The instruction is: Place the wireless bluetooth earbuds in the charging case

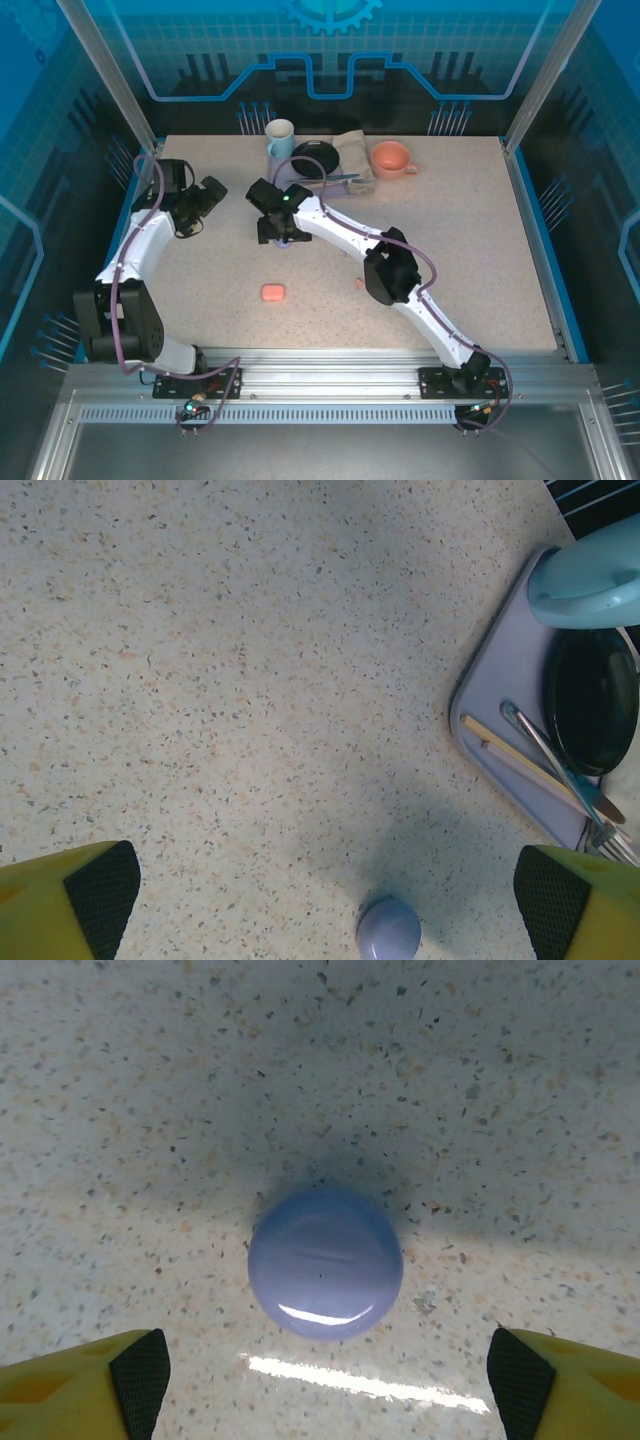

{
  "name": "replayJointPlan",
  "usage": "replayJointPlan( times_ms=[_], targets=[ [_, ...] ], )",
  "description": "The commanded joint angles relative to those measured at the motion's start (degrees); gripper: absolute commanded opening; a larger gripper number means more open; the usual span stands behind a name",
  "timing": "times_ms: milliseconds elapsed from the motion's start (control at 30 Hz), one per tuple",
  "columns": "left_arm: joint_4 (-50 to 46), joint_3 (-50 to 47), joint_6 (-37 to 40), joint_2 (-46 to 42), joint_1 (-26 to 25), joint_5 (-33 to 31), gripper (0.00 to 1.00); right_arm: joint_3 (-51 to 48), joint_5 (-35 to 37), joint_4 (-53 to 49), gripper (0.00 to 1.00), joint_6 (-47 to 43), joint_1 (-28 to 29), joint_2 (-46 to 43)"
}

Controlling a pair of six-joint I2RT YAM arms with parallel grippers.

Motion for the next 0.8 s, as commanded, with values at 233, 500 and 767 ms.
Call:
replayJointPlan(
  times_ms=[233, 500, 767],
  targets=[
    [0.74, 0.75, -0.87, 0.62, 1.70, 3.91, 0.99, 7.69, -0.23, -0.80, 0.79, 2.94, 0.17, 7.21],
    [1.56, 0.22, -0.86, 0.46, 2.01, 5.64, 0.99, 7.73, 1.44, -0.70, 0.77, 4.92, 0.00, 9.09],
    [2.39, -0.17, -0.93, 0.01, 2.03, 6.24, 0.99, 7.73, 1.96, -0.13, 0.73, 5.24, -0.37, 9.85]
  ],
)
